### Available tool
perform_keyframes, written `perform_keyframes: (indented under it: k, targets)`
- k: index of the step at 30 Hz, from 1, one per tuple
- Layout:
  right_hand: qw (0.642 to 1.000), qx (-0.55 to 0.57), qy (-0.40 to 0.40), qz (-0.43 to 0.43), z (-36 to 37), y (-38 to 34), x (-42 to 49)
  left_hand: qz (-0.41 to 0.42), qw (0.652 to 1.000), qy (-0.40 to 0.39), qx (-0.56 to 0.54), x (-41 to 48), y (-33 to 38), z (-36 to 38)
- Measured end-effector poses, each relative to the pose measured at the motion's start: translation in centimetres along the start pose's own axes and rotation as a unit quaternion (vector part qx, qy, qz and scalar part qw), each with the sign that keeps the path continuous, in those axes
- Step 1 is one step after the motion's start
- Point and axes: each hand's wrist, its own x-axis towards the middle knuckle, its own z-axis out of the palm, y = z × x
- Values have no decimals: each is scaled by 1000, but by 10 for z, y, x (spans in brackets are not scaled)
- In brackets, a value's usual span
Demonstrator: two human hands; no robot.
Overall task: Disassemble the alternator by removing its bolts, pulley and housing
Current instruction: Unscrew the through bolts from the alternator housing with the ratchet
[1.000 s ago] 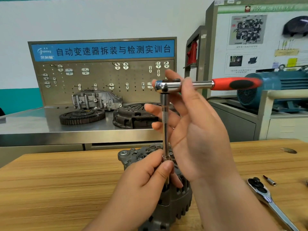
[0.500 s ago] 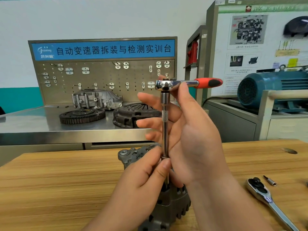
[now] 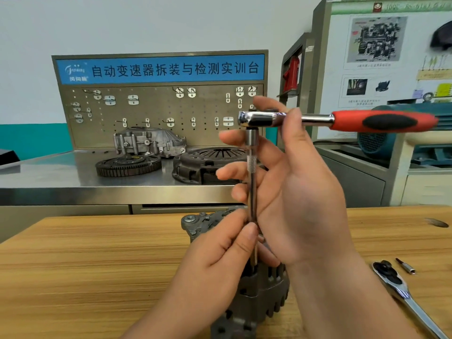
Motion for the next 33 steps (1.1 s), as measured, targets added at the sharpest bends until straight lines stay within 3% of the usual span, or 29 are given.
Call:
perform_keyframes:
  k: [8,12,17,19,22,27,30,33]
  targets:
    - [999,17,-45,25,-5,1,5,0,1000,2,28,2,3,-3]
    - [994,-98,7,-39,-2,2,4,-26,1000,5,16,2,4,-3]
    - [948,-269,69,-157,-2,0,1,-42,999,10,24,3,8,-1]
    - [960,-228,80,-138,-1,-1,-1,-40,999,10,26,3,9,-1]
    - [991,-101,71,-43,-1,-5,-1,-36,999,5,13,2,8,0]
    - [997,49,25,54,-6,-10,3,-24,999,-9,28,1,7,0]
    - [999,13,40,28,-4,-9,2,-34,999,-12,28,2,7,0]
    - [988,-112,88,-66,-2,-5,-1,-41,999,-2,22,3,8,1]
